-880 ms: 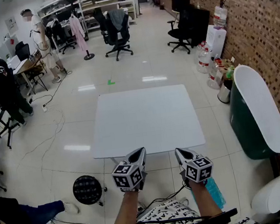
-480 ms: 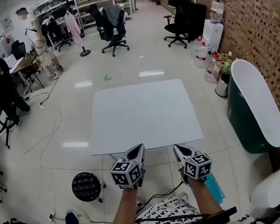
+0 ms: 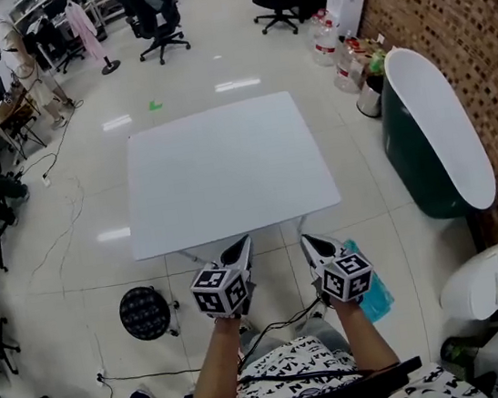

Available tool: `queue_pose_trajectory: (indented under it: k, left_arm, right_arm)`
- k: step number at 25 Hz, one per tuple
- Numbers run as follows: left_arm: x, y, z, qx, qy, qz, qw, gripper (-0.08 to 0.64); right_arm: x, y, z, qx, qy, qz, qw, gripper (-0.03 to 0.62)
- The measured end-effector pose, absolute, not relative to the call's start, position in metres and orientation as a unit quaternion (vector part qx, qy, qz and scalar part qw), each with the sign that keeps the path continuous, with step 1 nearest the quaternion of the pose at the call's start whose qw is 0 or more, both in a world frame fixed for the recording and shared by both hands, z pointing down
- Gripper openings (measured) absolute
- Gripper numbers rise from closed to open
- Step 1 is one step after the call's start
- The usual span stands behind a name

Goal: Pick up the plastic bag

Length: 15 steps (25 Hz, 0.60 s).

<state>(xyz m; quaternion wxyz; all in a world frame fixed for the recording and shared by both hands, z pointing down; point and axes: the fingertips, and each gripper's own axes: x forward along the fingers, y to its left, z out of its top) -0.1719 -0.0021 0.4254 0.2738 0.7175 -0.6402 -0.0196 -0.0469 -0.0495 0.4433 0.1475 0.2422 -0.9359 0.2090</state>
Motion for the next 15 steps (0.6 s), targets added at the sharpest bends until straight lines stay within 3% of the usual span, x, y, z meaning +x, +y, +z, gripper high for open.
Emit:
queue_pose_trajectory:
  k: [3,4,7,10,12,15]
  left_arm:
    - [-0.144,-0.011,0.442,0.734,-0.612,-0.009,0.294,0.000]
    - [-0.134,-0.018,0.448,0.739,-0.604,-0.007,0.299,0.000]
    - [-0.098,-0.033,0.472,0.752,-0.576,0.008,0.321,0.000]
    - [-0.059,-0.043,0.506,0.764,-0.547,0.029,0.342,0.000]
    - [-0.035,-0.048,0.530,0.771,-0.527,0.037,0.355,0.000]
    - [-0.005,-0.058,0.571,0.777,-0.507,0.037,0.372,0.000]
  right_arm:
    - [-0.023,-0.048,0.459,0.255,-0.929,0.220,0.152,0.030]
    - [-0.015,-0.053,0.465,0.258,-0.927,0.225,0.155,0.107]
    - [0.017,-0.063,0.495,0.276,-0.912,0.246,0.175,0.120]
    - [0.056,-0.072,0.532,0.309,-0.893,0.259,0.202,0.175]
    - [0.083,-0.080,0.558,0.338,-0.877,0.257,0.223,0.256]
    - [0.120,-0.091,0.604,0.363,-0.858,0.258,0.257,0.258]
